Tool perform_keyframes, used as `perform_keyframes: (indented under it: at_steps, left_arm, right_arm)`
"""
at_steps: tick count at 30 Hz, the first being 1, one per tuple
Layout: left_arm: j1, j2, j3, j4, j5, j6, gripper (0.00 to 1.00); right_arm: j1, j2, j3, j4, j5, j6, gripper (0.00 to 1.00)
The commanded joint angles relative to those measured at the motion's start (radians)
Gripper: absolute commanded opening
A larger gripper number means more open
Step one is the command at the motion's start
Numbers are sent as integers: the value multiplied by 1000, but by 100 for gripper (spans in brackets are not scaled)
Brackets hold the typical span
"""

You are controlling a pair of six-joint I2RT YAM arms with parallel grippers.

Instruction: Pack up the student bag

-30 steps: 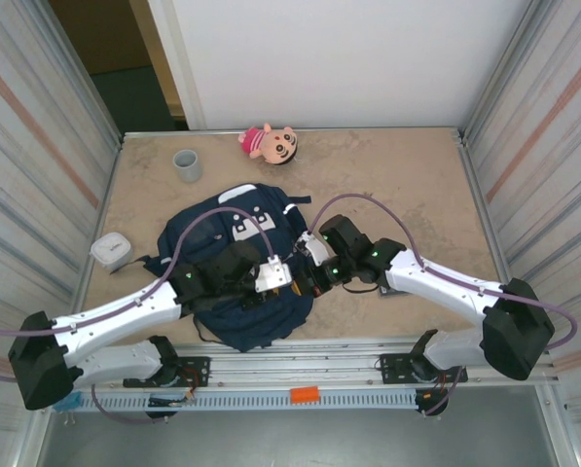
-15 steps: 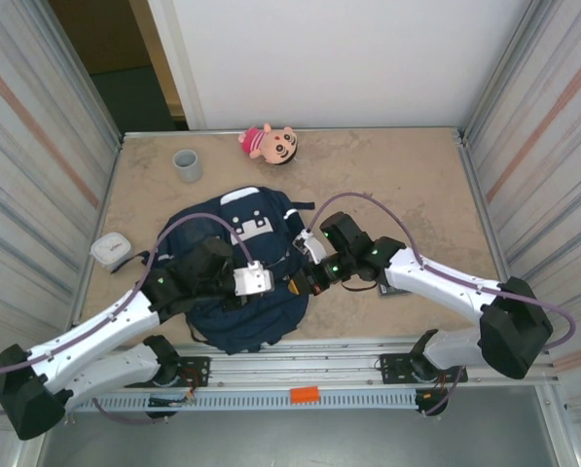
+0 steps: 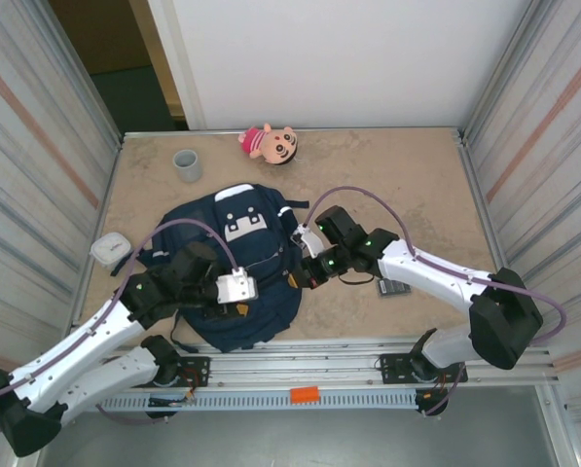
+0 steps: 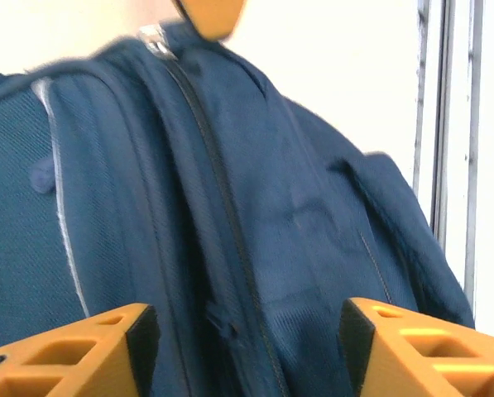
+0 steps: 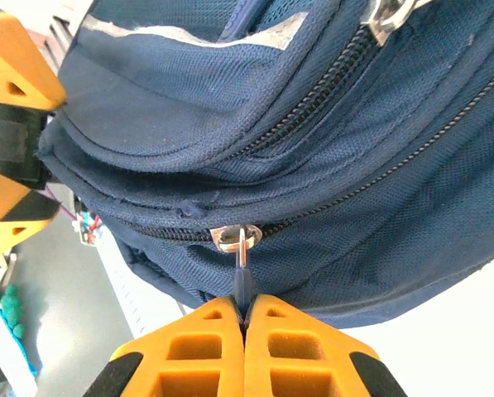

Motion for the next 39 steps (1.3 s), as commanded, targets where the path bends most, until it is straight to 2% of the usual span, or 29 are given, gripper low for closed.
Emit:
perform_keyframes:
  at_steps: [1, 4, 8, 10, 11, 14, 18, 20, 24, 30, 39]
  left_arm:
    - [-41, 13, 29, 167, -84, -259, 66]
    - [-75, 60, 21, 271, -129, -356, 70]
    - [-127, 164, 32, 296, -184, -364, 73]
    - [-145, 223, 49, 301, -209, -366, 72]
    - [-149, 246, 54, 304, -213, -366, 69]
    - [-154, 290, 57, 331, -213, -368, 40]
    - [-153, 262, 36, 354, -137, -319, 11]
    - [-153, 215, 6, 362, -91, -273, 6]
    - [-153, 99, -55, 369, -29, -200, 2]
    - [-154, -45, -107, 364, 35, -139, 0]
    - [-151, -147, -120, 342, 178, -86, 0]
  right_arm:
    - [15, -13, 38, 12, 21, -24, 0]
    - [17, -32, 33, 17, 17, -21, 0]
    - [16, -49, 32, 12, 13, -21, 0]
    - [16, -56, 28, 13, 11, -21, 0]
    - [16, -57, 27, 16, 9, -19, 0]
    - [13, -62, 17, 20, 15, -14, 0]
    - [-36, -43, 3, 1, 28, -6, 0]
    - [-70, -34, -6, 8, 21, -7, 0]
    - [-135, -9, 1, 15, 4, -23, 0]
    - [-218, 67, 43, 17, -18, -36, 0]
    - [-296, 174, 108, 25, 29, -40, 0]
